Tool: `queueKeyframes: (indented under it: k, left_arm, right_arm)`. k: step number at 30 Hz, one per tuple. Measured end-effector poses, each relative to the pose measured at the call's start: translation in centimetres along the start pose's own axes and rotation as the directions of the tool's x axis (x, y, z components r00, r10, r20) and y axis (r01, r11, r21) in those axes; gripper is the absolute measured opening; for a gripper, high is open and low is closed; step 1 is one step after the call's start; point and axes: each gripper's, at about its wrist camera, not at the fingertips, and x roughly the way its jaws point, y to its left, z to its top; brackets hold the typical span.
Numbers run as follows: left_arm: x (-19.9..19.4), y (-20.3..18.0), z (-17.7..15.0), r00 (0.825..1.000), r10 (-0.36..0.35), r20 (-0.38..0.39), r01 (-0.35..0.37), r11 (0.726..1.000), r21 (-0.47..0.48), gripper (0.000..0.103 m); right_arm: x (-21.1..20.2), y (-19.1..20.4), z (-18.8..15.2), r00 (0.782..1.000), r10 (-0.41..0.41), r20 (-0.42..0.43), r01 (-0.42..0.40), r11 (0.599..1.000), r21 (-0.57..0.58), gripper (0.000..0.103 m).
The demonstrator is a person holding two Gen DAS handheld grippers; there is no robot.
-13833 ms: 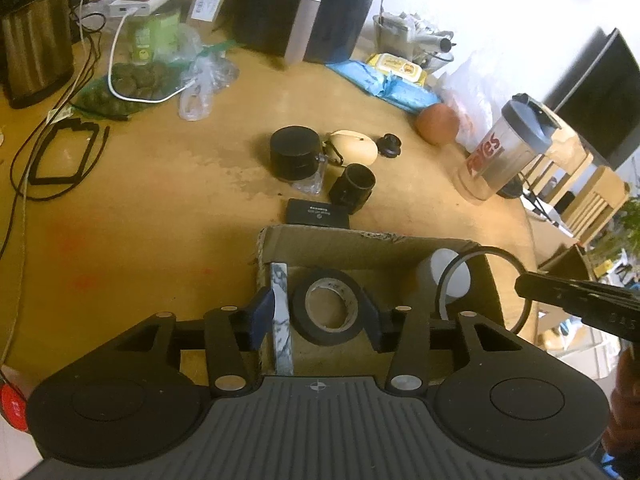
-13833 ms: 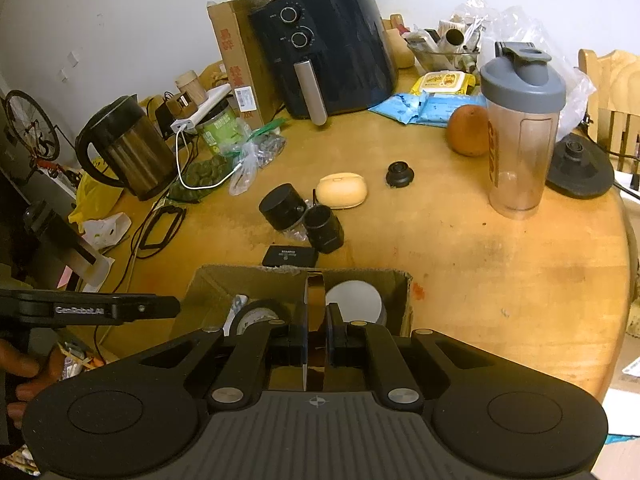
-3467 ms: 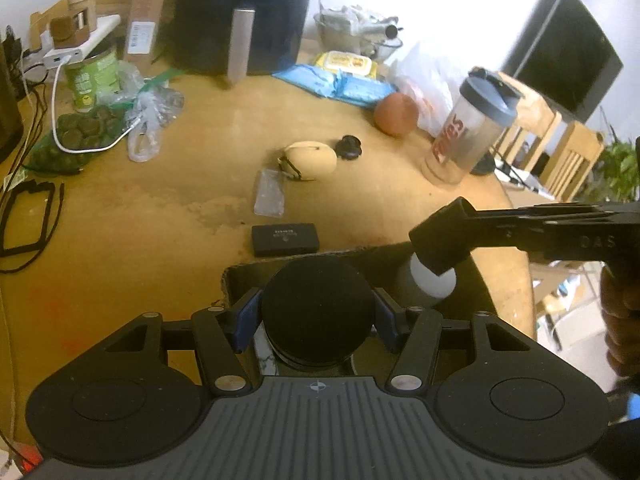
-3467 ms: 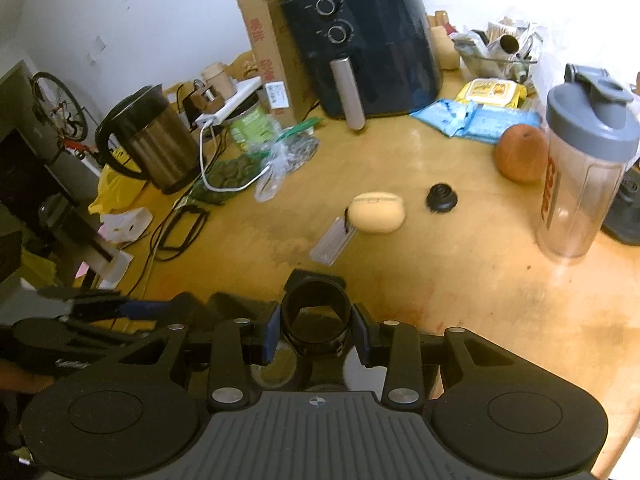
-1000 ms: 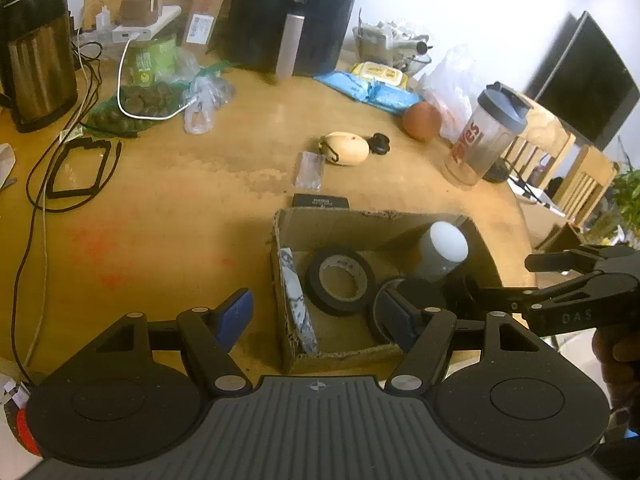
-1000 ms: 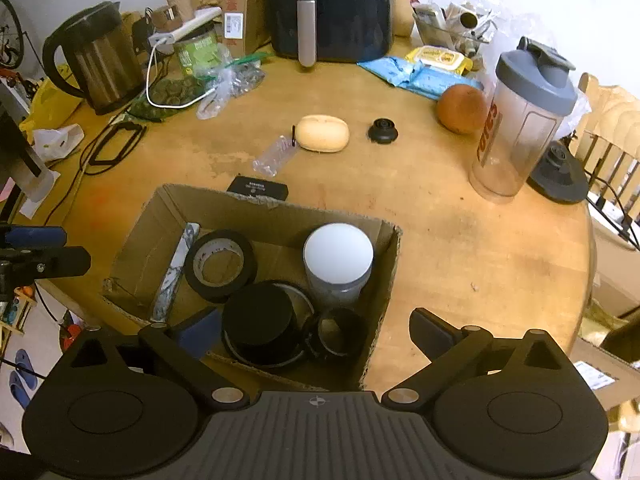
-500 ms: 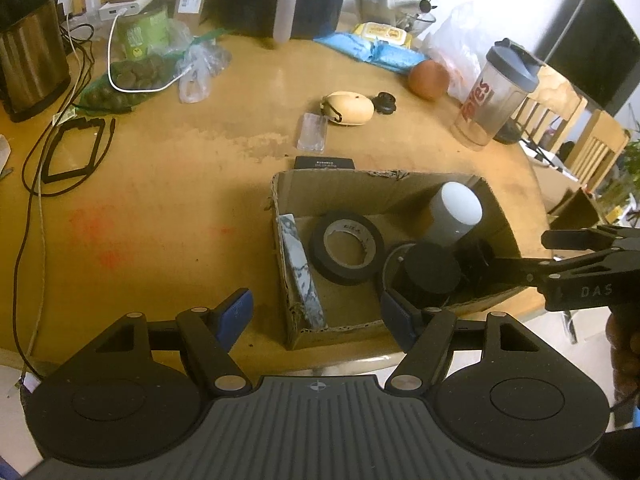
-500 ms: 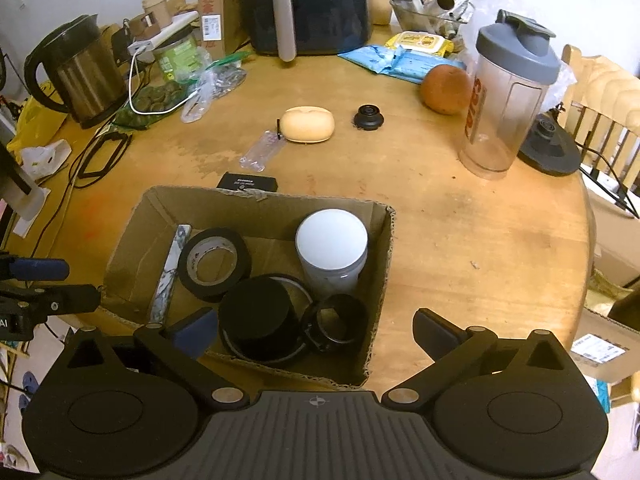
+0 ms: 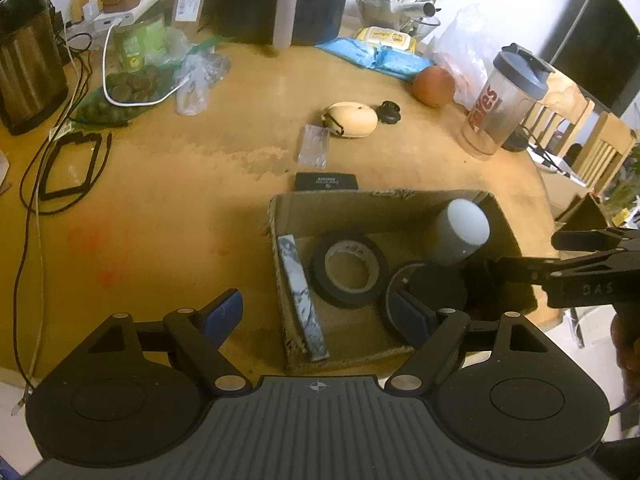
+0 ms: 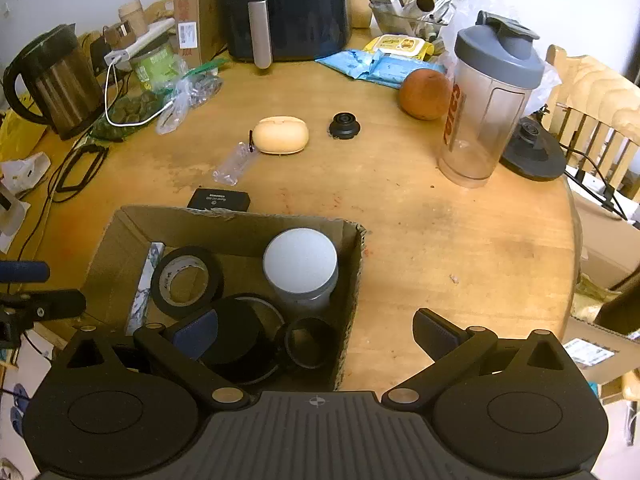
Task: Organize rigid objects
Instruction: 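Move the left tool to the black rectangular case on the table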
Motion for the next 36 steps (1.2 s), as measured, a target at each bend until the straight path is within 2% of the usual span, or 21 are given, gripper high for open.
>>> queueKeyframes:
  k: [23, 36]
  left_arm:
    - [2.8, -1.4, 5.1, 0.999, 0.024, 0.031, -0.024, 1.000, 0.003, 0.082]
    - [6.7, -1.8, 7.9, 0.998, 0.049, -0.025, -0.049, 0.999, -0.004, 0.082]
  right_arm:
    - [2.1, -2.5, 4.3, 1.000, 0.014, -0.021, -0.015, 0.999, -0.038, 0.103]
    - [3.2, -4.0, 5.4, 1.000, 0.008, -0.024, -0.009, 0.998, -0.058, 0.103]
